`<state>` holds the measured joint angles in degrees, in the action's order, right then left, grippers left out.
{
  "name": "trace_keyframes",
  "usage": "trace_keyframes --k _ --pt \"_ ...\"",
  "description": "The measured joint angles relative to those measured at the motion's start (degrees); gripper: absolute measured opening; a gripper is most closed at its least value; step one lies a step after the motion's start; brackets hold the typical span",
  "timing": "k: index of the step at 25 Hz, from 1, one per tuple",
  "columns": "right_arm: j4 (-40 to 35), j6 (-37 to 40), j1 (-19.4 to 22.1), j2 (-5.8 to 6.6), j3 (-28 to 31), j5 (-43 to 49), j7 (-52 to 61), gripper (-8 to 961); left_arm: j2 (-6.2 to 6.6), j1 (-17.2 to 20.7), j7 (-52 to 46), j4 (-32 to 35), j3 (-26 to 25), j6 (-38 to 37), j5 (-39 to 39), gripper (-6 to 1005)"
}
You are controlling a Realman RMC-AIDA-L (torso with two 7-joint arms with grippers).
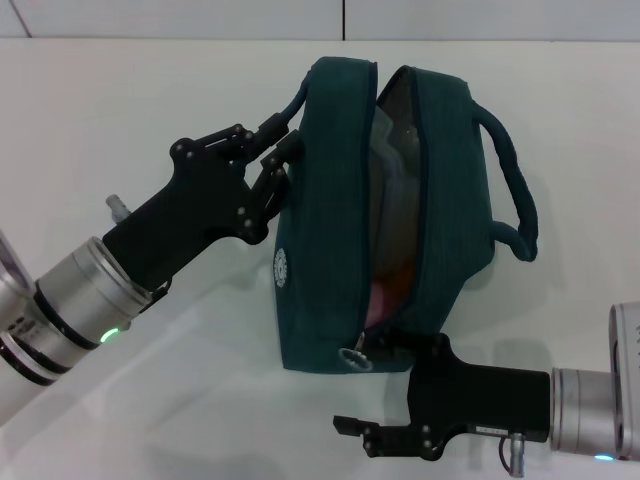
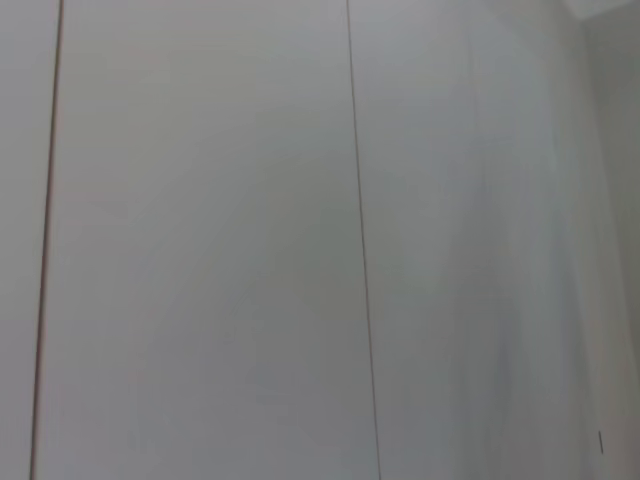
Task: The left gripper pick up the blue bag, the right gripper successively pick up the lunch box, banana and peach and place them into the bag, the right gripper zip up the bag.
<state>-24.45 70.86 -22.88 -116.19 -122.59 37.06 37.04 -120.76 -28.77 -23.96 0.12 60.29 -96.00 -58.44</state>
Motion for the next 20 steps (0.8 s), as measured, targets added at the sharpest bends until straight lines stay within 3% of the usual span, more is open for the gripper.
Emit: trace_keyframes --k 10,17,20 --pt "0.51 -0.38 -1.42 0.01 -0.84 0.10 3.31 780 0.00 -0.21 0.15 -0.04 0.00 0.01 0.00 234" --pt "0.63 -0.37 -1.59 0.00 -0.81 0.03 3.88 692 0.00 -0.34 0.15 -0.23 0.00 0.42 -0.01 236" --pt "0.67 -0.39 -1.60 0.00 -0.69 -0.01 3.88 579 0.00 -0.17 0.15 -0.11 0.00 0.41 -0.01 237"
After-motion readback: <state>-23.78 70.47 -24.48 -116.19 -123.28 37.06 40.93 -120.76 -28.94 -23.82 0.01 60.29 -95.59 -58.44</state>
